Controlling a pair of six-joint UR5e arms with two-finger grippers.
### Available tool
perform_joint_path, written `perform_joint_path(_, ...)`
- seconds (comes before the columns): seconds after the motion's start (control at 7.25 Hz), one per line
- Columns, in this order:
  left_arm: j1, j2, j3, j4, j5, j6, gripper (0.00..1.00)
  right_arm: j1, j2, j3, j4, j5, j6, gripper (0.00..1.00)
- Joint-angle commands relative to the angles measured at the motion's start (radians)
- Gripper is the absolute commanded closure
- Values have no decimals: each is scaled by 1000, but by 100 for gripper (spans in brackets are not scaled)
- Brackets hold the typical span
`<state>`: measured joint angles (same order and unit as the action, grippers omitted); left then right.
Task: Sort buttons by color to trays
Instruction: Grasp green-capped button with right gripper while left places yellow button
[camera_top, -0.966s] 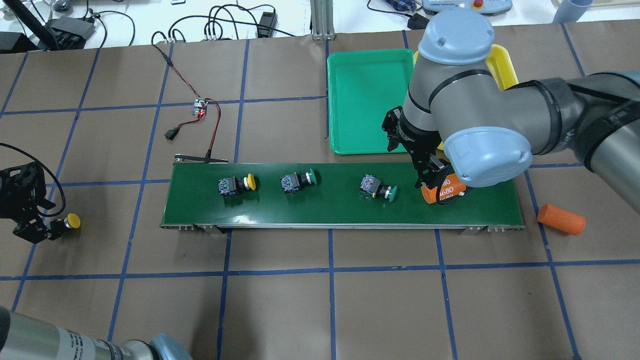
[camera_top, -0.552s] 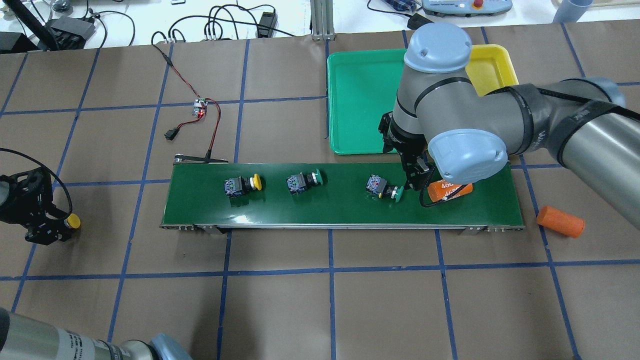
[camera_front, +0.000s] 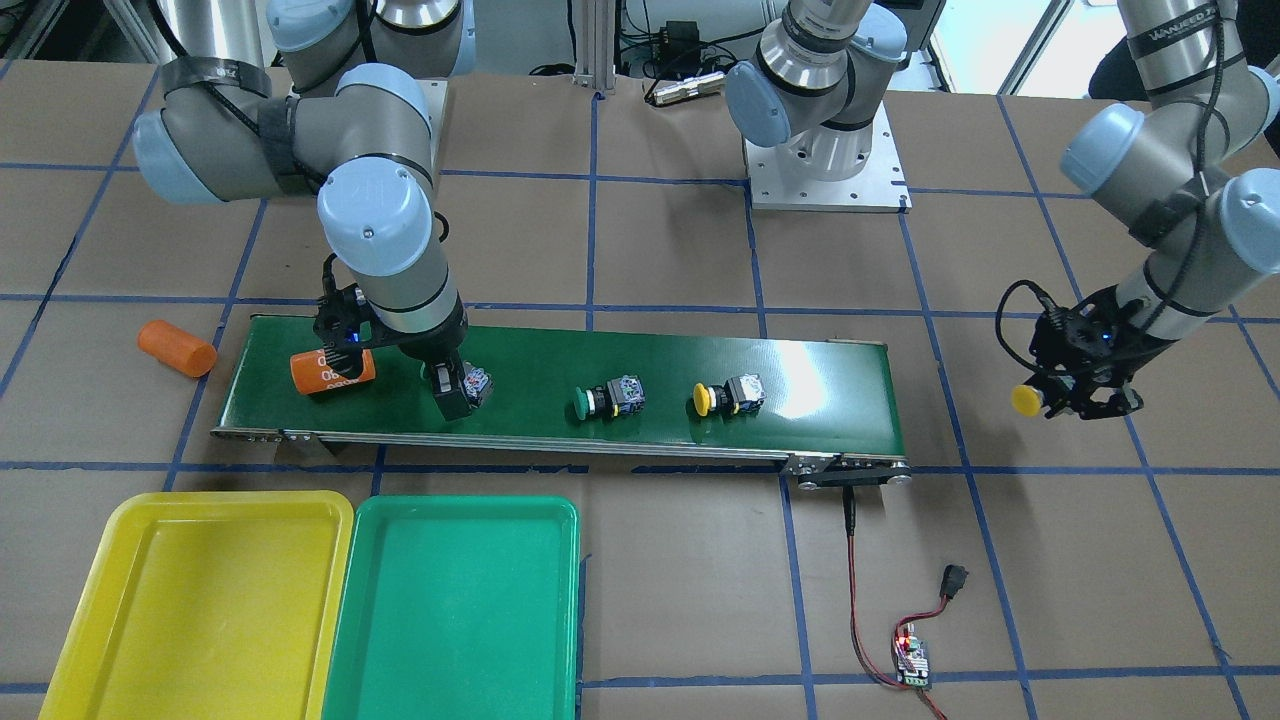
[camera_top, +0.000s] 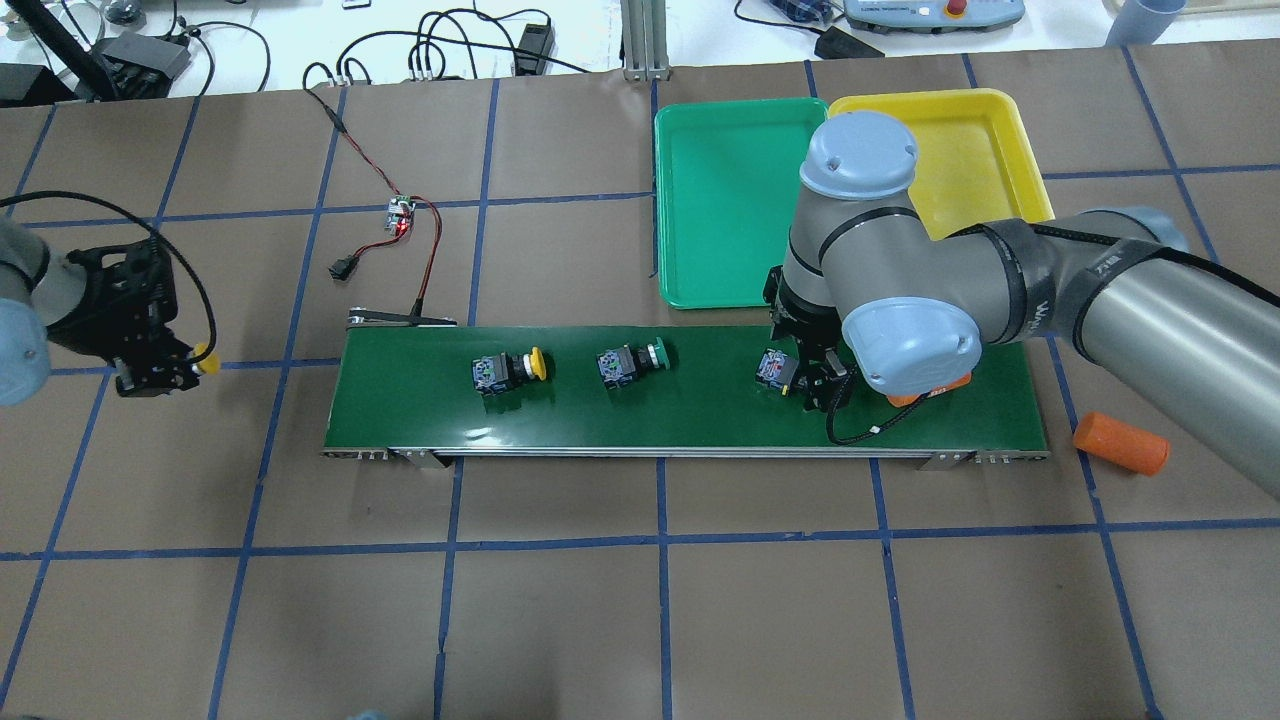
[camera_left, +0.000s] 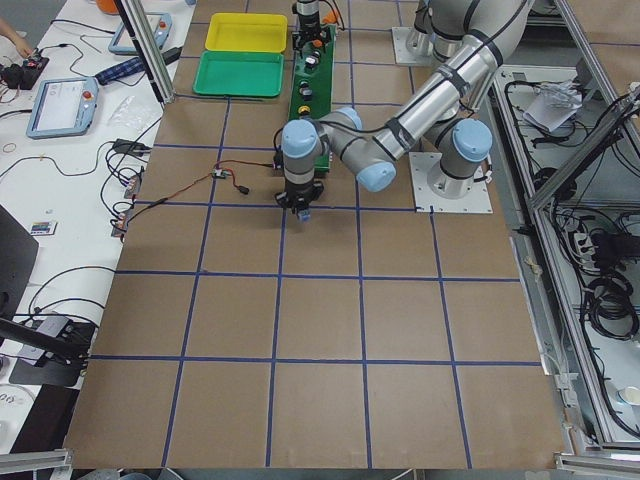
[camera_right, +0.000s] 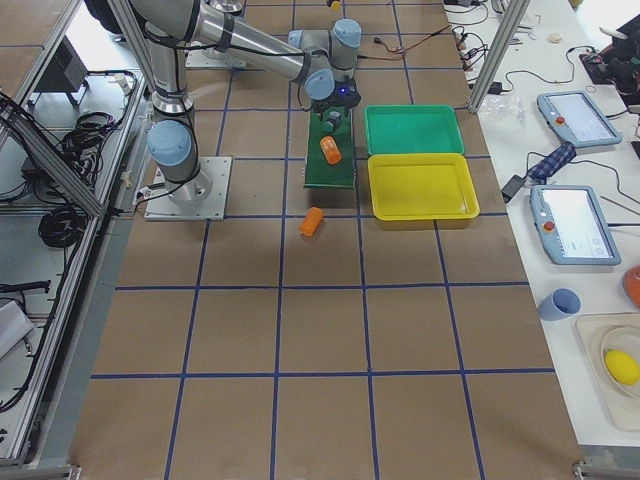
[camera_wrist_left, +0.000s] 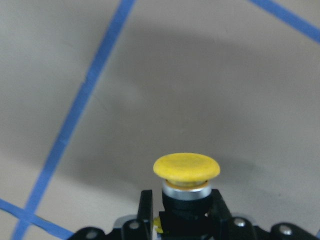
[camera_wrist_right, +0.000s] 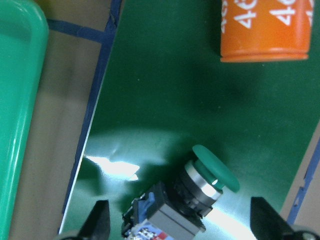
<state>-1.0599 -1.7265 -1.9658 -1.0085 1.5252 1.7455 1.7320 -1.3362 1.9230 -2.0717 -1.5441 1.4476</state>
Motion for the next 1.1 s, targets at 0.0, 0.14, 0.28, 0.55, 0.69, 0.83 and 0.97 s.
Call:
perform_joint_path(0.0,-243,89,-14,-30,-11,-184,100,-2,0,19,-14,-1,7,0)
perform_joint_path(0.14,-311,85,-16,-29,-17,-237,100,-3,2,19,-16,-1,4,13)
perform_joint_path(0.28,-351,71,-34,-29,-17,-295,100,-5,2,19,-16,-1,-4,82)
perform_joint_path(0.55,-371,47,-77,57,-63,-320,100,-40,0,19,-16,-1,-29,100)
perform_joint_path(0.69,-373,44,-87,62,-62,-330,100,-51,-1,17,-30,2,-41,100)
perform_joint_path(0.83,-373,35,-90,67,-63,-334,11,-54,-3,13,-48,2,-44,100)
perform_joint_path(0.97,-374,30,-84,68,-65,-346,0,-54,-12,-2,-50,2,-47,100)
